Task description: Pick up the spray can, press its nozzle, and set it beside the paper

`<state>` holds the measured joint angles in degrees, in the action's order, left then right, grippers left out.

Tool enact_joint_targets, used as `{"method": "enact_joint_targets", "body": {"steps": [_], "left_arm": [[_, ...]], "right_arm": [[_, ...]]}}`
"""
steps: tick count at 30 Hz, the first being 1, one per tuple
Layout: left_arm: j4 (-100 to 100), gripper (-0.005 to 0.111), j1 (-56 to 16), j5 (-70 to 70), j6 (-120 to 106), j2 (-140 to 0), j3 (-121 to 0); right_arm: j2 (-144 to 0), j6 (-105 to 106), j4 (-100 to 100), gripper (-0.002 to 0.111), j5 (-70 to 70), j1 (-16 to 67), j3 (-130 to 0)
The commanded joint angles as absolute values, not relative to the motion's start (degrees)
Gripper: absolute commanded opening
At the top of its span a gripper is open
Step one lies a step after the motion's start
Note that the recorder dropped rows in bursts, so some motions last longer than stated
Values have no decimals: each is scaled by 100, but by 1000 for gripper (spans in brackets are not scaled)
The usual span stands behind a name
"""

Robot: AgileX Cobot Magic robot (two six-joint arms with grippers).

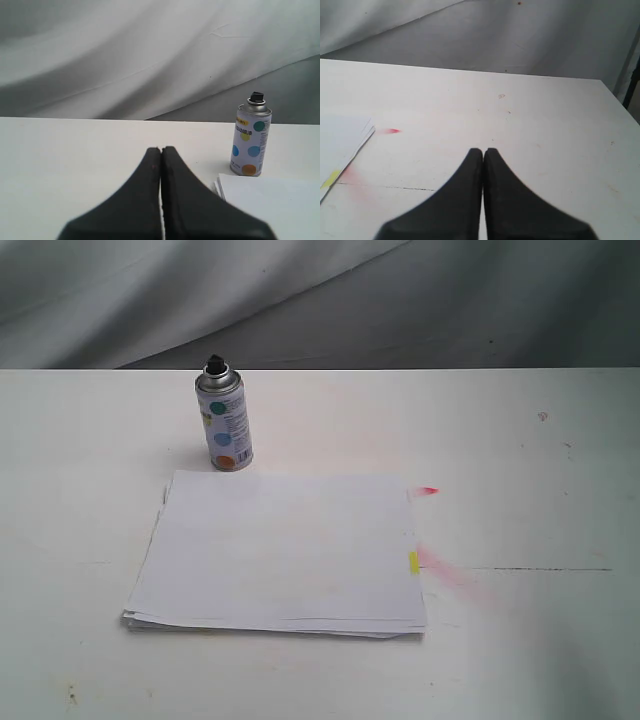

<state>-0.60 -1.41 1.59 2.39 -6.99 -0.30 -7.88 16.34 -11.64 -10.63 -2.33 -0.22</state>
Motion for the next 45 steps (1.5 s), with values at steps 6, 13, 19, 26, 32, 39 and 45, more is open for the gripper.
{"method": "enact_joint_targets", "body": {"steps": [6,13,19,26,32,39,45], "left_arm": [[-76,0,-127,134,277,-673,0],[-76,0,-127,134,277,-673,0],[104,0,-127,58,324,-684,0],[289,0,-127,617,592,-2222,-1703],[1287,0,-127,-222,938,-2884,-1965],[1287,0,-127,-246,937,-2884,-1965],[1324,0,-127,-246,910,-2884,-1965]], "right_arm": [[-762,1604,-1157,0,-1039,-268,0],[-762,1604,-1157,0,-1039,-268,0],[-762,1604,-1157,0,-1039,-268,0],[-762,1604,-1157,0,-1039,-268,0],[-762,1604,-1157,0,-1039,-268,0],[-762,1604,-1157,0,-1039,-268,0],[-762,1604,-1157,0,-1039,-268,0]]}}
